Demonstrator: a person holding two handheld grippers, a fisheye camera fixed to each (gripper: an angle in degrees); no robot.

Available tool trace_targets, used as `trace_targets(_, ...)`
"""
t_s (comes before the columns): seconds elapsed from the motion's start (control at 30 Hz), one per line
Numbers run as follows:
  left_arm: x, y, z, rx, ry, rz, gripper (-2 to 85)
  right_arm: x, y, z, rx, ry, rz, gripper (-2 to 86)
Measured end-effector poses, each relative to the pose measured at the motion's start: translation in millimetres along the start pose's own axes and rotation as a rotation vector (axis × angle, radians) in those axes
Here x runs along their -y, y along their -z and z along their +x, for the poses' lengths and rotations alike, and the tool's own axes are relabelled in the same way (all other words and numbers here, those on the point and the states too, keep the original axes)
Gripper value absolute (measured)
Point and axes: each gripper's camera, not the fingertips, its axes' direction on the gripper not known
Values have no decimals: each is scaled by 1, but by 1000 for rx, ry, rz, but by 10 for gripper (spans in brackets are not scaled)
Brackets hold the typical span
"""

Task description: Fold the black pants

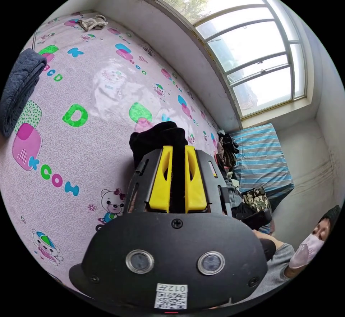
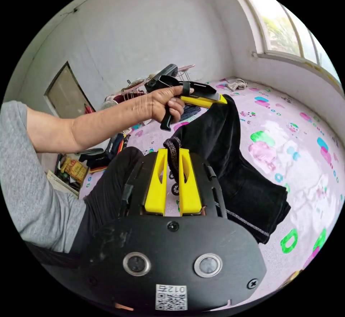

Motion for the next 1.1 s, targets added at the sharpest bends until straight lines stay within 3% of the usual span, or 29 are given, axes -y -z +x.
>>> trace_targets(0.37,-28,-216,97,118,-7,-153,60,-28,164,76,187,-477,207,56)
trace_targets(0.7,-100,-412,109,302,-39,-319,51,-74,228,119,327,-850,266,74)
trace_targets(0.93,-164,-391,128,196,-237,-250,58,-52,296,101,352,-952,237,108)
trace_targets(1.1,-275,-353,123,173,-467,-302,85,-17,323,91,450,-1035,254,132)
